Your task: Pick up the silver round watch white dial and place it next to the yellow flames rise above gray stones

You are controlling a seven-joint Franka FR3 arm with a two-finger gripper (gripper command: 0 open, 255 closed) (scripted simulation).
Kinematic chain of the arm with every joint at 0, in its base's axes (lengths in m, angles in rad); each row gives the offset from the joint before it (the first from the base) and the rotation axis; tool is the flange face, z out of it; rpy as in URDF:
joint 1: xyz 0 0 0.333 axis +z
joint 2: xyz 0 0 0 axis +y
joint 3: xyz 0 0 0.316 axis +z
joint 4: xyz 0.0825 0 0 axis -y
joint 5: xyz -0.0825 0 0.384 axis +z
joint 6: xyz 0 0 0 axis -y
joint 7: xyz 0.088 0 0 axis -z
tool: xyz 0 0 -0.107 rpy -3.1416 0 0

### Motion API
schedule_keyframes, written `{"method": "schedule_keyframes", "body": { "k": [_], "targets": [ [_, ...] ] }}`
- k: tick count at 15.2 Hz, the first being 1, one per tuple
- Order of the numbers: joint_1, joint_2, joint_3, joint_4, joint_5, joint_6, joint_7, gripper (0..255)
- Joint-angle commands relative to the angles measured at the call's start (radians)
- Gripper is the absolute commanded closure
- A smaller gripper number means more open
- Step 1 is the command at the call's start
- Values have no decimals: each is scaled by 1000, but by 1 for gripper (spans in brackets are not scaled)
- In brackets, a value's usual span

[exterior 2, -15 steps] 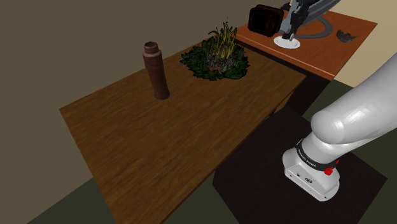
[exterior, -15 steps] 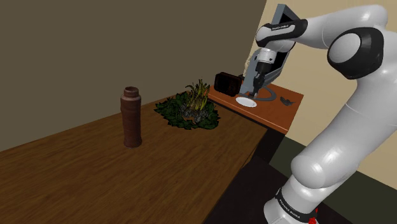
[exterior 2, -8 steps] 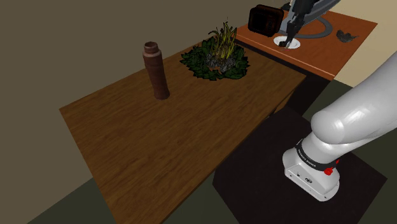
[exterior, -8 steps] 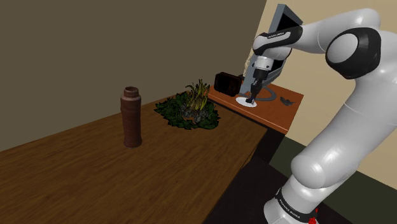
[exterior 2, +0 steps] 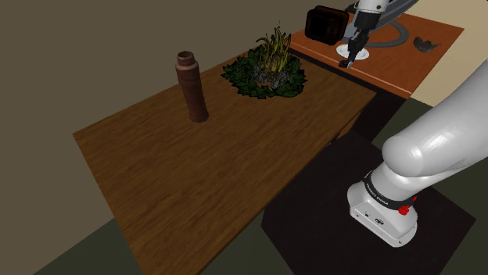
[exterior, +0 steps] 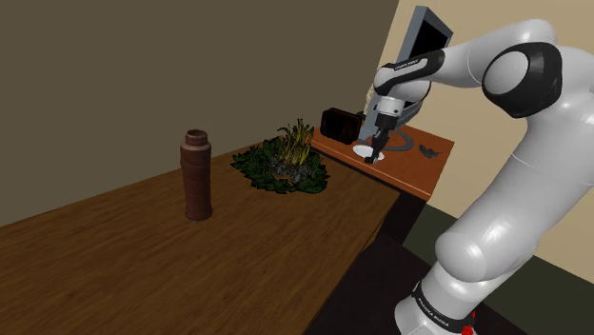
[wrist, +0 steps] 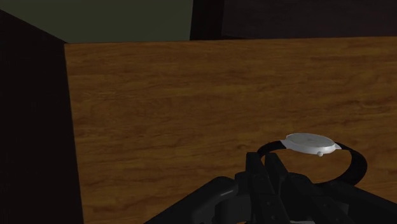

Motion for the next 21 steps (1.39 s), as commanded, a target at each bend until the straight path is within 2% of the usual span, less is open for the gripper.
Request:
{"method": "schedule_keyframes", "body": {
  "k": [1,21],
  "targets": [
    [-1,8,0,-22,3,29,-5,255],
    [-6,138,4,-150,55,278,-57,255]
  ]
}}
